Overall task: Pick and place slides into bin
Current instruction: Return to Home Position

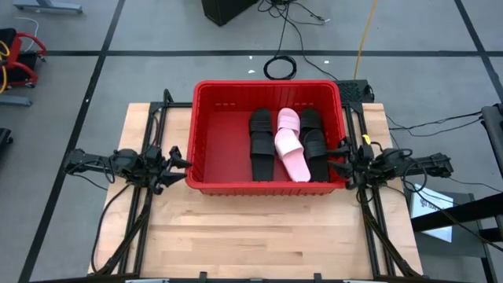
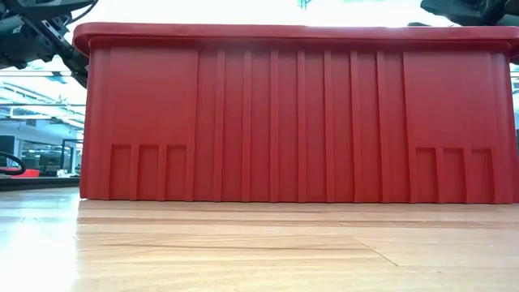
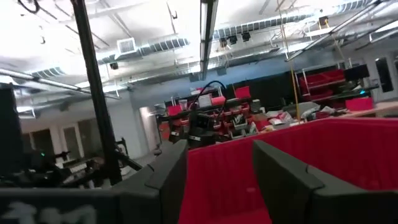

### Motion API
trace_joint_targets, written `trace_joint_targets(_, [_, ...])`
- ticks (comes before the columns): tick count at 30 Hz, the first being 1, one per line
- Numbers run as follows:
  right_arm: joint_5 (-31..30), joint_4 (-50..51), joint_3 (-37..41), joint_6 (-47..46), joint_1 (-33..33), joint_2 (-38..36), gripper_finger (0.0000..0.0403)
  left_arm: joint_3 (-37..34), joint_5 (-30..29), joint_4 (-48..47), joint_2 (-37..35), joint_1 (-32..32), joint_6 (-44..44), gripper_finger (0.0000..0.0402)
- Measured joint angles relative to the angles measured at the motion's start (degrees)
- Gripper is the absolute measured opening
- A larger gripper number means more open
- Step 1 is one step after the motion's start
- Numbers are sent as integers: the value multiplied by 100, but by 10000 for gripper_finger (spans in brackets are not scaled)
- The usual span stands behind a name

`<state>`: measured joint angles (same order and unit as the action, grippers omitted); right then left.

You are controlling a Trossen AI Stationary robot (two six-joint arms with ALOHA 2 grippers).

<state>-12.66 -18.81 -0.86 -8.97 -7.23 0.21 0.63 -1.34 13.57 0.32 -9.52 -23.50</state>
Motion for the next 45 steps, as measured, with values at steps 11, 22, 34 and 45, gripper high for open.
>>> trace_joint_targets(11, [-84, 202, 2, 1097, 1, 0, 169, 10, 28, -203, 0, -4, 1051, 228])
trace_joint_targets(22, [-84, 221, 5, 1567, 1, 2, 169, 10, 11, -534, 0, -4, 2739, 228])
trace_joint_targets(34, [-95, -942, 7, 1572, 5, 19, 169, 5, -29, -423, 0, 0, 2314, 228])
trace_joint_targets(45, [-82, -901, 7, 1572, 5, 15, 169, -12, -41, -178, 10, 0, 2450, 228])
